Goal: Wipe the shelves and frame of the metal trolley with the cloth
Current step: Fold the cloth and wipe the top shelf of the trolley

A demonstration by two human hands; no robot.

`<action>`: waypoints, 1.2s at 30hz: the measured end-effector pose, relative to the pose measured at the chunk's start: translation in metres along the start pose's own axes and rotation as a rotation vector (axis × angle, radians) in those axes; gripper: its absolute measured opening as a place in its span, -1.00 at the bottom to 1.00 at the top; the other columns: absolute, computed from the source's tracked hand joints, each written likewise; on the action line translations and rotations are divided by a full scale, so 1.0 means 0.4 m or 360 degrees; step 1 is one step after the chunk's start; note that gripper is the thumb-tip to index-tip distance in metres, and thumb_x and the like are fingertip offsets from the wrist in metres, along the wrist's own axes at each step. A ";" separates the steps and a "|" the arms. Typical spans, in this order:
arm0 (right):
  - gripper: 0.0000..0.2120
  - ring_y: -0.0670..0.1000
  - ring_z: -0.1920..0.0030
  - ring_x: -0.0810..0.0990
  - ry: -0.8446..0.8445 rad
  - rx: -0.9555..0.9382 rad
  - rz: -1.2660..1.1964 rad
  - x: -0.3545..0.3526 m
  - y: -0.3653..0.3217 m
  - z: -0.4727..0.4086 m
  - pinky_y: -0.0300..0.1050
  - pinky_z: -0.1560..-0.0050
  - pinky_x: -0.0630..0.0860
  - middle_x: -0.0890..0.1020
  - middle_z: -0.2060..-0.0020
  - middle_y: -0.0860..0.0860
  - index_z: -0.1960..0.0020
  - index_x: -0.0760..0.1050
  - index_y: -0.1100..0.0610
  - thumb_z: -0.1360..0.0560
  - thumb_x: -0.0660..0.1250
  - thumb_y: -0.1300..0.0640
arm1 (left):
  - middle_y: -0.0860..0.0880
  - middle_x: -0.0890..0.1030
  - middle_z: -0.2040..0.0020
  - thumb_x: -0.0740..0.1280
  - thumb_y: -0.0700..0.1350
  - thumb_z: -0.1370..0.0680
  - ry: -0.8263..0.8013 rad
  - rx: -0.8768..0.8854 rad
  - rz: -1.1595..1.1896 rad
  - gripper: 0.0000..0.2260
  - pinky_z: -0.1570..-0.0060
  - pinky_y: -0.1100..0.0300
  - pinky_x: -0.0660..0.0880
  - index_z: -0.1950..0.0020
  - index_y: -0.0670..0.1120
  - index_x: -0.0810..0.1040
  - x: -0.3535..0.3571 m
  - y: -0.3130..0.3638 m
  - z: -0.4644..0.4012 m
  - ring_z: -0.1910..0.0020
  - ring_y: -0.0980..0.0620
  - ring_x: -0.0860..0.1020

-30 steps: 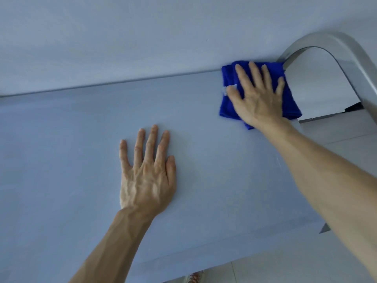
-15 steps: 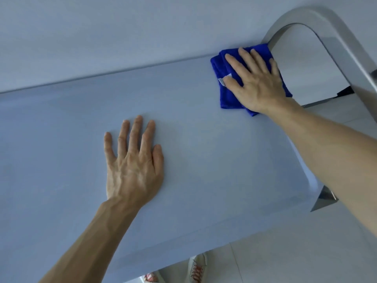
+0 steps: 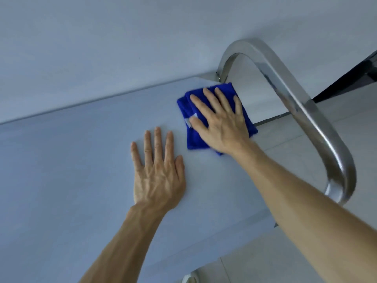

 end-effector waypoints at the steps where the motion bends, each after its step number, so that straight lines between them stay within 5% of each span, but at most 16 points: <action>1: -0.46 0.05 -0.62 0.03 0.0037 0.0007 0.0025 -0.005 0.008 0.060 0.28 -0.56 -0.07 0.13 -0.62 -0.05 -0.60 0.13 -0.19 -0.64 0.02 -0.24 | -0.17 0.07 -0.62 -0.13 0.08 -0.66 -0.0008 -0.0003 -0.0009 -0.45 -0.52 -0.28 -0.08 -0.62 -0.11 0.08 0.001 0.001 -0.001 -0.61 -0.18 0.00; 7: -0.44 0.06 -0.61 0.10 0.0073 -0.0068 0.0090 0.013 0.037 0.351 0.29 -0.54 0.06 0.20 -0.60 -0.04 -0.59 0.14 -0.19 -0.62 0.07 -0.25 | -0.14 -0.02 -0.63 -0.23 0.10 -0.66 -0.0041 -0.0003 -0.0057 -0.44 -0.52 -0.26 -0.12 -0.63 -0.08 -0.04 0.006 0.005 0.006 -0.61 -0.15 -0.10; 19: -0.44 0.08 -0.61 0.05 0.0027 0.0034 0.0075 0.004 0.006 0.040 0.34 -0.53 -0.01 0.15 -0.61 -0.04 -0.59 0.12 -0.20 -0.62 0.05 -0.27 | -0.15 0.00 -0.63 -0.20 0.10 -0.65 -0.0061 -0.0013 -0.0050 -0.43 -0.53 -0.23 -0.14 -0.63 -0.09 0.00 0.002 0.015 0.003 -0.61 -0.15 -0.07; 27: -0.44 -0.01 -0.62 0.03 -0.0016 -0.0230 0.0027 -0.002 0.068 0.484 0.28 -0.55 0.04 0.12 -0.61 -0.13 -0.59 0.12 -0.25 -0.60 0.08 -0.27 | -0.13 -0.05 -0.64 -0.24 0.09 -0.65 -0.0060 -0.0027 -0.0066 -0.45 -0.53 -0.23 -0.16 -0.63 -0.06 -0.06 0.008 0.014 0.001 -0.61 -0.14 -0.11; 36: -0.45 0.08 -0.59 0.19 0.0230 -0.0101 -0.0175 0.017 -0.107 0.560 0.38 -0.47 0.16 0.33 -0.55 -0.06 -0.51 0.35 -0.18 -0.54 0.25 -0.22 | -0.13 -0.01 -0.64 -0.23 0.12 -0.64 -0.0043 -0.0034 -0.0068 -0.42 -0.53 -0.22 -0.16 -0.63 -0.06 -0.02 0.011 0.006 -0.002 -0.61 -0.14 -0.08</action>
Point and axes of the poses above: each hand's wrist, its own z-axis away from the middle knuckle, its own x-axis out of the palm, y = z × x, the point moved 7 cm from there along -z, towards the middle knuckle
